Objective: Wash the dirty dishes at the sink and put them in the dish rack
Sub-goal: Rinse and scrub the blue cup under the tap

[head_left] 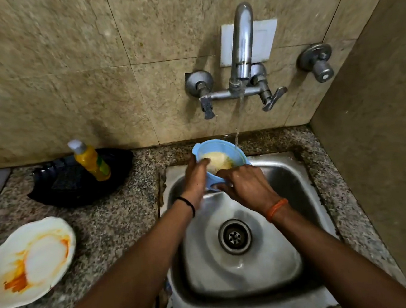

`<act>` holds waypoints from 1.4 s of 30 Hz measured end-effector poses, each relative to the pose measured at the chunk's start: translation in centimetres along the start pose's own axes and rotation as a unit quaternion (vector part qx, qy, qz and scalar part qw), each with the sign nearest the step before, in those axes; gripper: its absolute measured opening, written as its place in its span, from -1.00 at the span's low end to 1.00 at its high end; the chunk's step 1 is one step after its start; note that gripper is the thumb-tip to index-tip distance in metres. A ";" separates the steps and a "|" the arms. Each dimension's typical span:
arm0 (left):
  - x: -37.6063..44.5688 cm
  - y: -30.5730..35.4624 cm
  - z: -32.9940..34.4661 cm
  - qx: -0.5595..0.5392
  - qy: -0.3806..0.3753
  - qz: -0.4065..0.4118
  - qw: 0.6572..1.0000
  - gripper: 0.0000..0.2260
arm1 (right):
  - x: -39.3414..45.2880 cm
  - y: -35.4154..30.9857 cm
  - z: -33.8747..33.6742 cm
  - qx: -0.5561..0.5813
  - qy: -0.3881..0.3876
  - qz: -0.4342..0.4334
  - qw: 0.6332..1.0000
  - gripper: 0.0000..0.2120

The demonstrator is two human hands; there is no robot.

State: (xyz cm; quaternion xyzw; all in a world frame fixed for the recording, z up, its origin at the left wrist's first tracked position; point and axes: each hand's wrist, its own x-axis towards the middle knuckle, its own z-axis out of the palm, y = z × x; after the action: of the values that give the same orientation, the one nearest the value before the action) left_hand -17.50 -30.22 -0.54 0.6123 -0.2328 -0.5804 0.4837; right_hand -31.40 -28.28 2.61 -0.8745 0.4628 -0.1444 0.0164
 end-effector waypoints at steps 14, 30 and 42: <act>-1.1 1.6 0.2 -0.005 0.000 -0.100 0.995 -0.83 | 1.1 0.0 0.0 0.039 -0.050 0.016 0.998 -0.66; -0.5 0.1 1.0 0.014 -0.038 -0.063 0.997 -0.85 | 5.7 -0.3 -0.6 0.095 -0.200 0.221 0.950 -0.65; -0.7 1.3 -0.1 0.015 -0.074 -0.030 0.997 -0.57 | 6.2 -0.4 -0.2 0.160 -0.299 0.163 0.926 -0.70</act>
State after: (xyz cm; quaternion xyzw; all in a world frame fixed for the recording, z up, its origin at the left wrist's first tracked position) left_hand -17.17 -30.13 0.96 0.5819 -0.2584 -0.6347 0.4380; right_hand -27.87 -33.05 4.35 -0.7753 0.5434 0.0564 0.3171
